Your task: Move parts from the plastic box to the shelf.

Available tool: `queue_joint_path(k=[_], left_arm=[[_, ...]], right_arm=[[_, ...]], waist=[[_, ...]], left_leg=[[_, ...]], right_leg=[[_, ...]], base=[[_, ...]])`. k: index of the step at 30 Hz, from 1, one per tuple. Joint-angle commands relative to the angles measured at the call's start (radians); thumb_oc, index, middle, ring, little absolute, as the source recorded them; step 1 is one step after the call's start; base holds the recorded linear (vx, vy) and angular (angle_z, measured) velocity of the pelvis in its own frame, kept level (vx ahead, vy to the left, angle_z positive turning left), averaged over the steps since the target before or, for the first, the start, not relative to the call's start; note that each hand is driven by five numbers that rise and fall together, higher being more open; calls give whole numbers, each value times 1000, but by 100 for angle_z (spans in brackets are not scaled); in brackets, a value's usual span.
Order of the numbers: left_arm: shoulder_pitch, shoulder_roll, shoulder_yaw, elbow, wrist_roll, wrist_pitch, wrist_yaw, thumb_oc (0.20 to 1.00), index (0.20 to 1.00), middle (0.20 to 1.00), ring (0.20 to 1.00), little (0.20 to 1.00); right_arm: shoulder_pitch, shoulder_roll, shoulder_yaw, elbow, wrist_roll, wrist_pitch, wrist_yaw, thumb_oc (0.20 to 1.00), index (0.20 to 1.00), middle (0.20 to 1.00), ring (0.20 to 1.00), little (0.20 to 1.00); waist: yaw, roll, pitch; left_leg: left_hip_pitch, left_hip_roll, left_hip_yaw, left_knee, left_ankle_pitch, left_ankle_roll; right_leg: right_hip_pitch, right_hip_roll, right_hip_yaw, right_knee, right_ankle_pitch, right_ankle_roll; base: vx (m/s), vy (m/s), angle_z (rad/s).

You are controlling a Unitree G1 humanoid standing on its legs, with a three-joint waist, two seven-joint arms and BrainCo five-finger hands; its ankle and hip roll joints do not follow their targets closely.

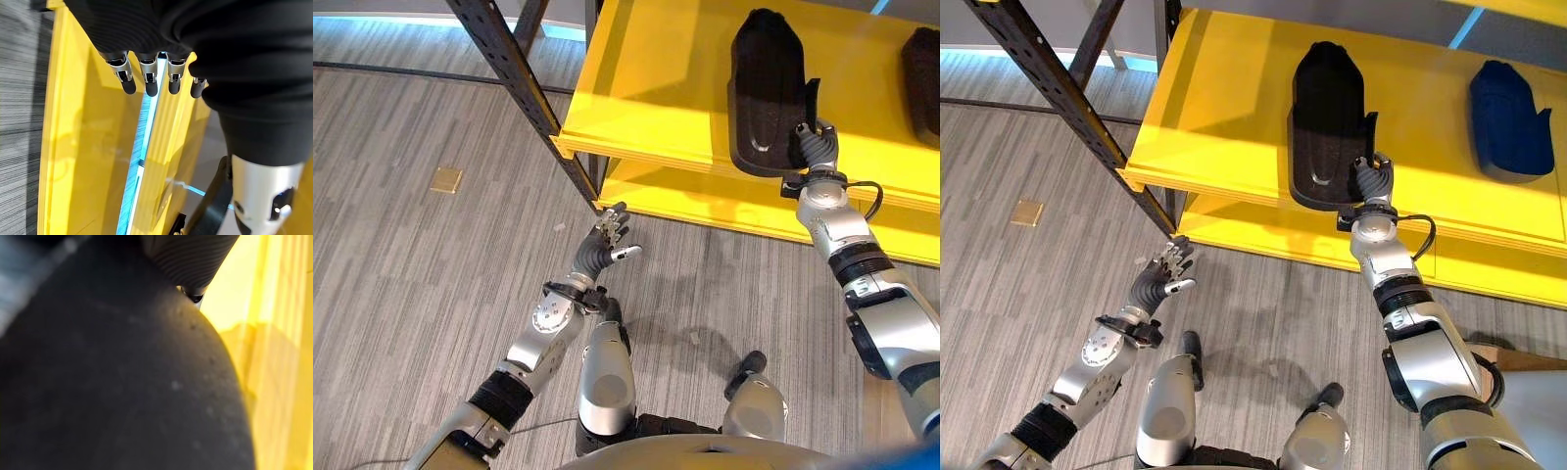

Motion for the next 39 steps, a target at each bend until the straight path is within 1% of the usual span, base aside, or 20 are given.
queue_joint_path(k=[1,2,3,5,7,8,9,10,11,12,13,14,16,17,20,22,28,34,35,39], left_arm=[[65,-1,-3,-94,22,-48,-18,1000,1000,1000,1000,1000],[72,-4,-3,-94,28,-45,-16,1000,1000,1000,1000,1000],[80,-2,-1,-101,33,-39,-14,1000,1000,1000,1000,1000],[89,5,-1,-110,41,-23,-10,1000,1000,1000,1000,1000],[83,9,-10,-97,38,-21,0,1000,1000,1000,1000,1000],[75,9,-16,-83,41,-29,9,1000,1000,1000,1000,1000],[67,13,-19,-74,37,-36,15,1000,1000,1000,1000,1000],[63,14,-25,-66,35,-45,17,1000,1000,1000,1000,1000],[57,16,-28,-59,37,-49,19,1000,1000,1000,1000,1000],[62,19,-27,-60,52,-43,12,1000,1000,1000,1000,1000],[74,21,-23,-63,61,-43,12,1000,1000,1000,1000,1000],[81,21,-21,-64,66,-45,14,1000,1000,1000,1000,1000],[118,26,5,-78,38,-91,28,1000,1000,1000,1000,1000],[127,22,10,-77,38,-94,24,1000,1000,1000,1000,1000],[143,3,18,-69,36,-90,-3,1000,1000,1000,1000,1000],[150,-11,12,-67,32,-84,-22,1000,1000,1000,1000,1000],[142,-21,-9,-69,25,-73,-31,1000,1000,1000,1000,1000],[128,-21,-22,-71,31,-83,-30,1000,1000,1000,1000,1000],[118,-23,-25,-75,50,-102,-20,1000,1000,1000,1000,1000],[105,-22,8,-85,37,-124,53,1000,1000,1000,1000,1000]], right_arm=[[-68,-72,-32,-19,4,-47,11,200,200,200,200,200],[-61,-63,-27,-10,26,-46,8,200,200,200,200,200],[-53,-54,-29,-8,33,-44,2,200,200,200,200,200],[-43,-43,-27,-6,38,-38,-4,200,200,200,200,200],[-41,-33,-17,10,28,-45,0,200,200,200,200,200],[-44,-27,-13,19,28,-54,-5,200,200,200,200,200],[-46,-23,-14,26,28,-61,-9,200,200,200,200,200],[-48,-19,-15,32,28,-66,-13,200,200,200,200,200],[-47,-21,-17,39,32,-74,-14,200,200,200,200,200],[-29,-41,-20,41,50,-80,-3,200,200,200,200,200],[-16,-56,-24,38,65,-80,11,200,200,200,200,200],[-10,-63,-27,38,71,-80,22,200,200,200,200,200],[8,-96,-19,27,67,-78,41,200,200,200,200,200],[10,-98,-15,31,66,-74,35,200,200,200,200,200],[-9,-106,-6,70,56,-62,44,200,200,200,200,200],[-28,-119,0,101,38,-49,56,200,200,200,200,200],[-55,-127,-2,131,37,-38,41,200,200,200,200,200],[-59,-116,2,126,26,-43,62,200,200,200,200,200],[-53,-110,5,122,30,-41,70,200,200,200,200,200],[-11,-91,1,108,-20,-37,75,200,200,200,200,200]], waist=[[81,2,-43],[91,-1,-51],[96,-4,-57],[95,-10,-69],[75,-16,-73],[63,-25,-68],[54,-31,-63],[48,-35,-61],[38,-38,-59],[21,-39,-62],[17,-40,-65],[17,-41,-68],[24,-30,-82],[28,-20,-88],[34,-6,-100],[34,7,-106],[15,22,-107],[-10,32,-107],[-23,37,-105],[-48,47,-119]], left_leg=[[74,-35,-4,-109,50,2],[98,-42,-5,-109,25,0],[111,-46,3,-111,19,6],[136,-61,10,-121,9,15],[156,-78,13,-136,-1,17],[155,-86,25,-143,11,26],[160,-90,26,-147,1,26],[160,-91,23,-145,-8,26],[158,-91,17,-139,-17,28],[149,-88,4,-120,-30,29],[148,-86,4,-115,-31,26],[148,-85,6,-113,-30,25],[143,-71,25,-116,-13,10],[152,-65,13,-114,-31,-2],[160,-47,18,-118,-16,-13],[162,-29,16,-123,1,-32],[164,9,19,-129,26,-61],[167,29,23,-136,38,-73],[160,35,36,-136,57,-65],[168,41,40,-130,77,-72]], right_leg=[[-16,103,-41,156,-402,59],[-6,94,-61,181,-410,67],[1,91,-80,193,-411,65],[5,96,-87,171,-387,67],[-7,114,-50,95,-328,81],[-29,112,-30,45,-263,79],[-49,105,-7,13,-220,92],[-64,101,15,2,-196,100],[-80,107,42,-2,-197,104],[-90,133,80,-2,-222,103],[-86,143,80,-4,-233,101],[-84,148,75,-3,-238,99],[-53,170,34,-6,-291,74],[-40,174,34,9,-323,78],[-22,176,12,37,-365,53],[-14,182,-3,56,-395,32],[-24,194,-6,88,-426,7],[-40,208,10,107,-439,-7],[-55,212,13,116,-430,-25],[-70,227,35,140,-452,-40]], base=[[127,286,-31],[137,128,-23],[173,109,-20],[129,41,-30],[115,-99,-16],[76,-224,3],[40,-229,11],[104,-233,22],[152,-290,36],[172,-302,46],[152,-254,69],[97,-238,109],[125,-244,45],[183,-142,-32],[179,-114,-10],[181,-105,16],[114,-95,13],[72,-112,-6],[57,-177,-14],[126,-192,-12]])
